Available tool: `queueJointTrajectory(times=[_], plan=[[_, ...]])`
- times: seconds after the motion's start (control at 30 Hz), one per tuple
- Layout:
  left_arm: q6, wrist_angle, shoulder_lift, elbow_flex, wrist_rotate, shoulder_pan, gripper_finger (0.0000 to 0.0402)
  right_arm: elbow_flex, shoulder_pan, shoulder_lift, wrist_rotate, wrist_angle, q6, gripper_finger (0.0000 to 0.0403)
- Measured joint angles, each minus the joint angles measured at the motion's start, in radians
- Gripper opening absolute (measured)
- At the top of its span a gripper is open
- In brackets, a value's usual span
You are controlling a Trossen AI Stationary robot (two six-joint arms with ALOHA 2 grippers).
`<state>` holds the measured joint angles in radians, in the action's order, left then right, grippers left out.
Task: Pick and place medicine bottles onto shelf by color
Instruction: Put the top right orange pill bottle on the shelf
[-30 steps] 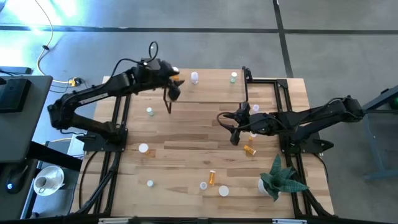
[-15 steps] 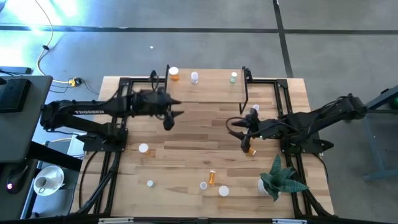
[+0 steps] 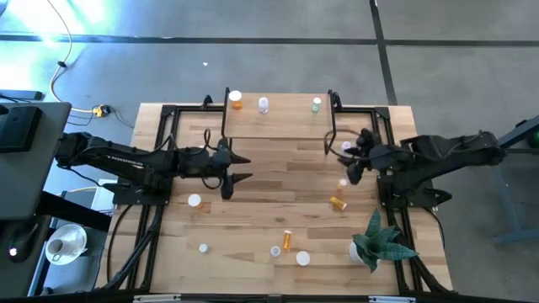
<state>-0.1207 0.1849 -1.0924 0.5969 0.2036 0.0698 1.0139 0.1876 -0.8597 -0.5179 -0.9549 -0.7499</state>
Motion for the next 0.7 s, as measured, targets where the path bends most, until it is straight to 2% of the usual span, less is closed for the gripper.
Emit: queueJointTrajectory(times=[0.17, 0.47, 0.7], plan=[[0.000, 0.002, 0.000, 0.000, 0.002, -0.019, 0.0213, 0.039, -0.037, -0.040, 0.043, -0.173, -0.143, 0.0188], [0.000, -0.008, 0.000, 0.000, 0.002, -0.020, 0.0213, -0.106, -0.044, -0.109, 0.211, -0.187, -0.310, 0.0188], [0.000, -0.008, 0.000, 0.000, 0.002, -0.020, 0.0213, -0.180, -0.044, -0.144, 0.240, -0.168, -0.372, 0.0188]])
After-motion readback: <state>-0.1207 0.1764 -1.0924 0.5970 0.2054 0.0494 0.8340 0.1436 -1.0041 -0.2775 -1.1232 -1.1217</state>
